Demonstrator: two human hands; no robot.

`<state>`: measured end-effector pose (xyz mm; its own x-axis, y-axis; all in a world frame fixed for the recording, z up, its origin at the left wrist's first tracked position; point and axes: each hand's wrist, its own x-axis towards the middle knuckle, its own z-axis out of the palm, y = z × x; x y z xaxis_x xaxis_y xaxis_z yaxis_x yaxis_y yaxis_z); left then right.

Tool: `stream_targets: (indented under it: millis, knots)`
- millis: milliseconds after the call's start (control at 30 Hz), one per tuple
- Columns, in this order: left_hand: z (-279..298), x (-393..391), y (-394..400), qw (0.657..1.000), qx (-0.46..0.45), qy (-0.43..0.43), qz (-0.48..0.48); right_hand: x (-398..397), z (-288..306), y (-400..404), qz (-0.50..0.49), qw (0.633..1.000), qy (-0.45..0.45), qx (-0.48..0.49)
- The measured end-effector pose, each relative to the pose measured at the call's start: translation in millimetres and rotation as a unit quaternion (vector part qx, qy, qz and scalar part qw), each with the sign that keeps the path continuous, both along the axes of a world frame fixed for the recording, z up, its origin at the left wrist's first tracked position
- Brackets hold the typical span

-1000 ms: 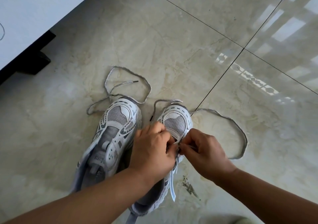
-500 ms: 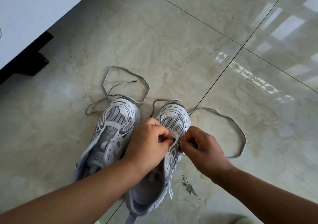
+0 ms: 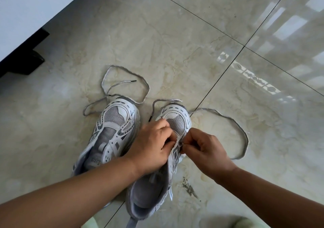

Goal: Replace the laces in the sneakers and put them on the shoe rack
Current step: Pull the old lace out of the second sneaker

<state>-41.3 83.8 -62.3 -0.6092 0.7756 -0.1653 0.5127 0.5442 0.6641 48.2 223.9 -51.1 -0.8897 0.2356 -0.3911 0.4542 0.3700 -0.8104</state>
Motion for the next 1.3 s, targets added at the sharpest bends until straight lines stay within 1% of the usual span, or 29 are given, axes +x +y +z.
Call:
stream_targets:
  millis: [133,233,300,367,400,433,500,533,600,700,767,833,867,900,933,967,1000,1067,1133,1233,1267,1300]
  knots:
    - [-4.1,3.2,-1.3,0.992,0.052,-0.090,0.067,-3.0,0.8,1.6,-0.018,1.000,-0.017,-0.012]
    - [-2.6,1.4,-5.3,0.986,0.071,-0.120,0.089,-6.1,1.4,1.2,-0.015,0.999,-0.030,-0.014]
    - [-1.1,0.9,-7.5,0.985,0.071,-0.122,0.098,-5.6,2.9,3.7,-0.042,0.997,-0.041,-0.047]
    - [0.0,-0.4,-8.7,0.984,0.072,-0.124,0.108,-5.6,5.8,8.6,-0.115,0.989,-0.045,-0.080]
    - [0.3,-1.3,-9.3,0.983,0.076,-0.123,0.113,-7.2,7.0,11.2,-0.149,0.985,-0.041,-0.076]
    - [0.7,-2.3,-9.7,0.982,0.081,-0.121,0.120,-9.6,7.4,13.9,-0.163,0.985,-0.034,-0.050]
    - [2.5,-6.9,-10.0,0.979,0.098,-0.112,0.142,-18.2,8.6,17.7,-0.148,0.989,-0.010,0.025]
    - [3.0,-10.5,-10.2,0.978,0.103,-0.096,0.155,-23.6,9.7,18.6,-0.144,0.988,-0.002,0.047]
    - [2.6,-20.9,-8.9,0.978,0.098,-0.042,0.179,-34.0,11.5,19.7,-0.147,0.987,0.005,0.057]
    - [0.4,-44.9,-1.4,0.984,0.045,0.007,0.174,-44.9,15.4,19.1,-0.128,0.989,-0.004,0.073]
    - [-2.1,-61.1,6.4,0.985,0.018,0.033,0.167,-48.6,17.3,17.2,-0.123,0.991,0.003,0.060]
    - [-4.9,-76.4,12.8,0.978,-0.005,0.097,0.185,-50.7,18.0,14.2,-0.130,0.991,0.009,0.037]
    - [-5.6,-83.0,15.1,0.975,-0.053,0.115,0.185,-51.0,18.1,13.1,-0.132,0.991,0.010,0.030]
    - [-6.3,-89.5,17.1,0.969,-0.131,0.122,0.172,-51.2,18.4,12.0,-0.132,0.991,0.010,0.026]
    - [-8.8,-96.3,18.1,0.957,-0.220,0.119,0.149,-50.8,18.5,11.1,-0.131,0.991,0.008,0.024]
    - [-9.5,-103.0,19.6,0.943,-0.287,0.112,0.125,-50.1,18.8,10.5,-0.132,0.991,0.008,0.021]
    - [-10.7,-108.6,21.9,0.934,-0.324,0.105,0.104,-48.9,18.6,10.4,-0.134,0.991,0.008,0.017]
    - [-14.0,-117.1,28.5,0.930,-0.344,0.110,0.061,-46.2,17.9,10.6,-0.136,0.991,0.010,0.014]
    - [-16.7,-119.9,37.0,0.937,-0.335,0.095,0.030,-43.1,15.8,11.4,-0.137,0.990,0.010,0.012]
    - [-19.5,-114.9,46.9,0.949,-0.315,0.014,0.019,-39.2,12.8,12.1,-0.134,0.991,0.008,0.021]
    - [-21.8,-111.4,48.2,0.950,-0.310,0.013,0.025,-38.0,12.1,12.7,-0.133,0.991,0.009,0.023]
    - [-23.9,-108.5,49.1,0.952,-0.304,0.033,0.035,-37.2,12.0,13.4,-0.134,0.991,0.010,0.023]
